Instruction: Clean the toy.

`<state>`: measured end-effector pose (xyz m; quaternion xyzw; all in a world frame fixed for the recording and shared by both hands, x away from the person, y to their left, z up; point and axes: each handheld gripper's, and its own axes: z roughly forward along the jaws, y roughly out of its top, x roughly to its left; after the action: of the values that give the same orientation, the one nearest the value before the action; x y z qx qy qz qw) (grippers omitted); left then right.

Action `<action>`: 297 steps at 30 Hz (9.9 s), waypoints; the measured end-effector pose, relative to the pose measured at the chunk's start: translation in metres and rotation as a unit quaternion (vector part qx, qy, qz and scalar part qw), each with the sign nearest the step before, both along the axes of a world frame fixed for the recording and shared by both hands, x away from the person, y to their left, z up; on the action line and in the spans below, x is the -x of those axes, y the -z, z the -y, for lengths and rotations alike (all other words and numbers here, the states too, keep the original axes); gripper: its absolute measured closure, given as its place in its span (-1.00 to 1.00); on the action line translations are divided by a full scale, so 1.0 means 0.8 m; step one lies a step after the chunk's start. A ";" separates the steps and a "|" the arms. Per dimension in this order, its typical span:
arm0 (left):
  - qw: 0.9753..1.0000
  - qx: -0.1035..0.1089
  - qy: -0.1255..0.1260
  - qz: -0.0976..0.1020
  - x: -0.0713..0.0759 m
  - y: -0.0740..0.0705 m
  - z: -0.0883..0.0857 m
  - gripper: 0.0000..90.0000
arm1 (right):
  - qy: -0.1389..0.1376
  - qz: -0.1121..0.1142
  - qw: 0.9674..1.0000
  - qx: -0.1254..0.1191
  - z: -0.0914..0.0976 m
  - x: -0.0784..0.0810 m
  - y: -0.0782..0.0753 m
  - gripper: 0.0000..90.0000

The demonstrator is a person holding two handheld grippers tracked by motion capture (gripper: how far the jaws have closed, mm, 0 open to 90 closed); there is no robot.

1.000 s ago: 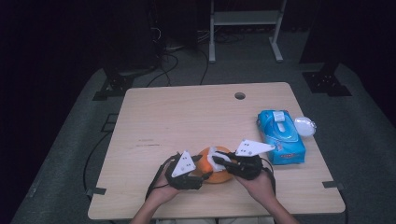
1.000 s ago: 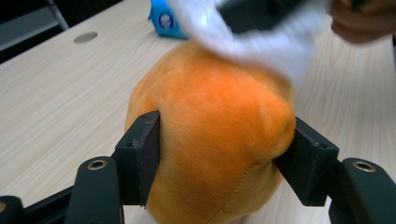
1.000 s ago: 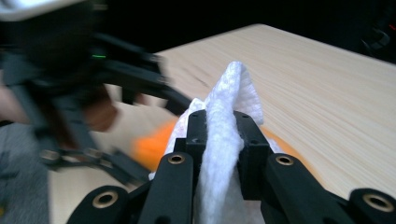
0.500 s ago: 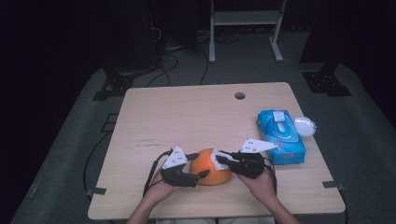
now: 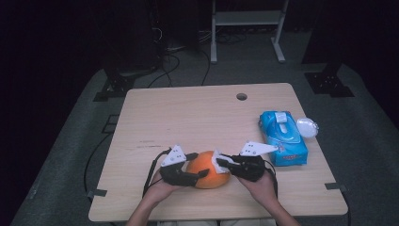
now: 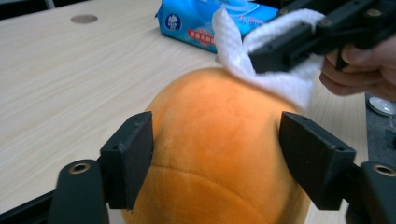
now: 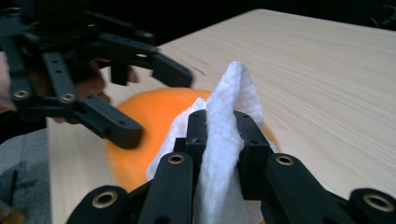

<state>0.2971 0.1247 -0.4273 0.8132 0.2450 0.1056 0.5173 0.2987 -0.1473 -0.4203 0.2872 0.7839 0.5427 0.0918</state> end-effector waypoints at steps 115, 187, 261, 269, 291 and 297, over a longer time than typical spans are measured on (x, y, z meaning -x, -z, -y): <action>0.999 -0.023 -0.031 0.015 0.000 0.000 0.000 -0.52 | 0.023 -0.044 0.998 -0.034 0.004 -0.016 0.021 0.71; 0.999 -0.006 -0.032 -0.041 -0.001 -0.002 0.015 -0.78 | 0.004 0.017 1.000 0.012 0.000 0.000 -0.012 0.72; 0.999 -0.045 0.016 0.021 0.009 -0.006 0.016 -0.78 | -0.041 -0.001 0.999 -0.012 -0.012 0.005 0.003 0.71; 0.999 -0.050 0.010 0.002 0.004 0.003 -0.002 -0.47 | -0.008 -0.042 0.999 -0.019 0.004 -0.011 0.024 0.71; 0.999 -0.032 0.020 -0.011 0.003 0.009 -0.011 -0.46 | -0.007 -0.071 0.995 -0.068 0.007 -0.018 0.024 0.71; 0.999 -0.033 0.028 -0.006 0.004 0.006 -0.010 -0.57 | 0.014 -0.108 0.993 -0.042 0.012 -0.026 0.048 0.71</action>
<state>0.2941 0.1326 -0.4318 0.8370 0.2217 0.0939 0.4914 0.3195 -0.1571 -0.4584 0.3591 0.7615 0.5396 0.0022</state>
